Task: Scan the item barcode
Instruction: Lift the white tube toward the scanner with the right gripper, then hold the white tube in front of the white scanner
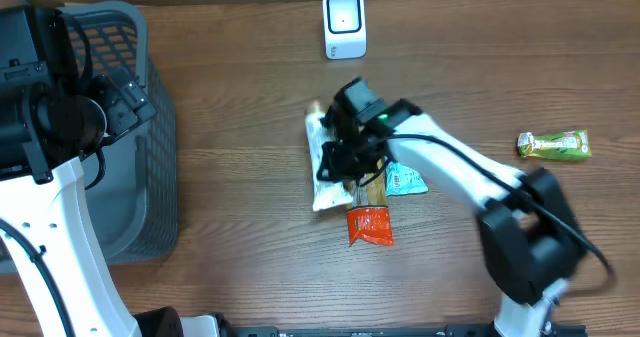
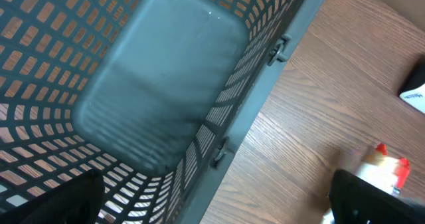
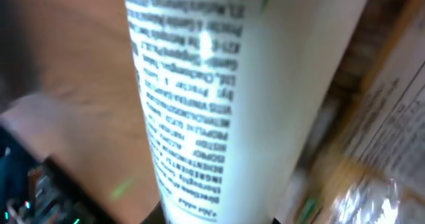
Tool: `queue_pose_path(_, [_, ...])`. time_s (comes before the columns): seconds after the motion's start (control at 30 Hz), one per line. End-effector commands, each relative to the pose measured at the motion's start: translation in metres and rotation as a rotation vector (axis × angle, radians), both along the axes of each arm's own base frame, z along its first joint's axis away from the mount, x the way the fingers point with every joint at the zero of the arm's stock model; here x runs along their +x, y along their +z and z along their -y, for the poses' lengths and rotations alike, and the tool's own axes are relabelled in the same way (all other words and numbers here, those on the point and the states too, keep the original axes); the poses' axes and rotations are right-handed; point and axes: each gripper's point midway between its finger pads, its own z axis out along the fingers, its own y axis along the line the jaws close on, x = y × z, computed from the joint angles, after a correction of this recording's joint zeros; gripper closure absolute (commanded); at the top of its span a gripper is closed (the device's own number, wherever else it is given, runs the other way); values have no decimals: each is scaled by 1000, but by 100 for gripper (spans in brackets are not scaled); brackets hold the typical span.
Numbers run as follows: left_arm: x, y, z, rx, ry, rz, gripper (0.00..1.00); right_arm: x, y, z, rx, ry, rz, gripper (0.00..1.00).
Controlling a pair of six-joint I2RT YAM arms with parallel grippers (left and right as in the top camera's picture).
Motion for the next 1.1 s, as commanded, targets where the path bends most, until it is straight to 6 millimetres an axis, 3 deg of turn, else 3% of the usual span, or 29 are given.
queue_pose_path(0.0, [-1, 1, -4, 17, 2, -4, 0, 1, 146, -10, 276, 160, 354, 96])
queue_pose_path(0.17, [-1, 1, -4, 17, 2, -4, 0, -14, 207, 0, 352, 160, 486, 96])
queue_pose_path(0.3, [-1, 1, -4, 17, 2, -4, 0, -25, 238, 8, 394, 144, 539, 96])
queue_pose_path(0.5, [-1, 1, -4, 17, 2, -4, 1, -33, 257, 14, 419, 116, 559, 96])
queue_pose_path(0.7, [-1, 1, -4, 17, 2, -4, 0, -18, 276, 22, 388, 26, 556, 97])
queue_pose_path(0.93, [-1, 1, -4, 17, 2, -4, 0, 40, 302, 43, 159, -103, 682, 96])
queue_pose_path(1.0, [-1, 1, -4, 17, 2, -4, 0, 68, 301, 52, 50, -159, 745, 96])
queue_pose_path(1.07, [-1, 1, -4, 17, 2, -4, 0, 115, 284, 68, -135, -272, 830, 96])
